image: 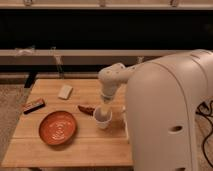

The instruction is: Pick up the ceramic cup

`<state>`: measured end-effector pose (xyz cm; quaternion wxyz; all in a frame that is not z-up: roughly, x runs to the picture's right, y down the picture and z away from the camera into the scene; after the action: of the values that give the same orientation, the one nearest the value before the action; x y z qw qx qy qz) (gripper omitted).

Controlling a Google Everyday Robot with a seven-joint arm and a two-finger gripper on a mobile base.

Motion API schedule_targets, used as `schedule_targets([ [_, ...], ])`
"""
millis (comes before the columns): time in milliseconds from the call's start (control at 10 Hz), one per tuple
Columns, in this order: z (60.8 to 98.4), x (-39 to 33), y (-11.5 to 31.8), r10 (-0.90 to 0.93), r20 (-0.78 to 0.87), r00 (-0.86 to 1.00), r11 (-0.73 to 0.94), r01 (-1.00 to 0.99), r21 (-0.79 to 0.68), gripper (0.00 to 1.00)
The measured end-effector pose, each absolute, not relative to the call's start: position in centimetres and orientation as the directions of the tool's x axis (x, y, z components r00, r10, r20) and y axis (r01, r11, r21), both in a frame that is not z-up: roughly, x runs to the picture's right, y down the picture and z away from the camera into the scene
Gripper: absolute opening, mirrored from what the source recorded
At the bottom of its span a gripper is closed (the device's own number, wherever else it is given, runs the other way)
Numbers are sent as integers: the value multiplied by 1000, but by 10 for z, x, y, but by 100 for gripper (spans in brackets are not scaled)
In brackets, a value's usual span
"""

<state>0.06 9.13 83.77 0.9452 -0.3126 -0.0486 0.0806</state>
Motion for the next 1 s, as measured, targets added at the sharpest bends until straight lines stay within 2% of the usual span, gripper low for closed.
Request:
schedule_targets([
  [300,838,-1,95,174,28,984,764,-117,-634,49],
  [700,813,-6,79,206,16,978,748,-147,-647,10],
  [800,806,-7,71,221,17,975,746,-157,-647,3],
  [1000,794,-6,55,234,25,972,747,-163,-645,0],
])
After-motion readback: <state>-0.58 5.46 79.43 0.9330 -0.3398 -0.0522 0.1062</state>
